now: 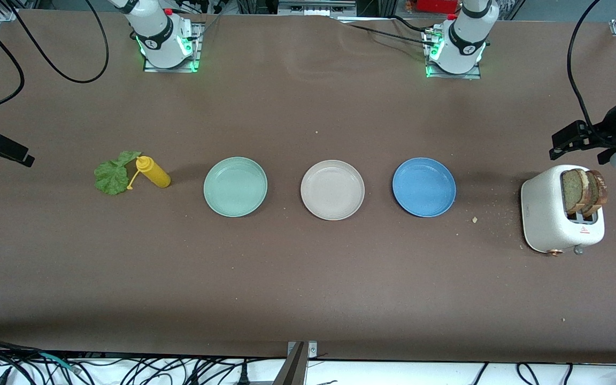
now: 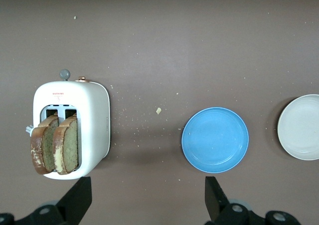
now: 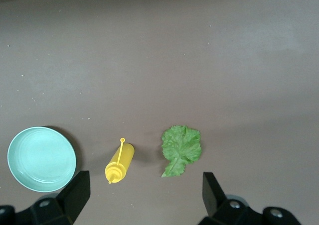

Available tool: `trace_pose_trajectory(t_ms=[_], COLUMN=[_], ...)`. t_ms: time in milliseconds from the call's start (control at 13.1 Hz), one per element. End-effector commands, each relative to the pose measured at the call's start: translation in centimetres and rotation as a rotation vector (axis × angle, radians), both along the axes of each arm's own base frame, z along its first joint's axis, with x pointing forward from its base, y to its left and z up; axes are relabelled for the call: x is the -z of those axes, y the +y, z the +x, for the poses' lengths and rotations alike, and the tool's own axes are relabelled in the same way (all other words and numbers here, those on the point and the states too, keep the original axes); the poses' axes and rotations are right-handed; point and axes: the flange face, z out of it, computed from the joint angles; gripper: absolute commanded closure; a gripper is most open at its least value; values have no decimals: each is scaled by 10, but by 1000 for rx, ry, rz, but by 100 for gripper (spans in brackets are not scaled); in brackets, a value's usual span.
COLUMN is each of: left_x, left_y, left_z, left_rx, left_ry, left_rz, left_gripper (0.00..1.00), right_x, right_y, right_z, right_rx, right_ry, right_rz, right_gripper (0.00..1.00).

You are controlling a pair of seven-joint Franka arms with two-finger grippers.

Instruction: Make sandwich in beige plate with both arms

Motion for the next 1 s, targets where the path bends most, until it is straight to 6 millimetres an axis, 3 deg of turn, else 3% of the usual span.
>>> trace_pose_trajectory(t_ms=[0,919], left_x=[-5,2], left_y=[-2,6], left_z=[-4,0], left_rx=[6,-3], left_ry=[-2,9], left_rz=[-10,-8], left_gripper=[0,0], right_x=[-4,-4], right_y=[-1,-2], right_z=[-3,-3], right_rx=[-5,0], right_ry=[-3,-3], right_rz=[12,10], right_gripper=[0,0])
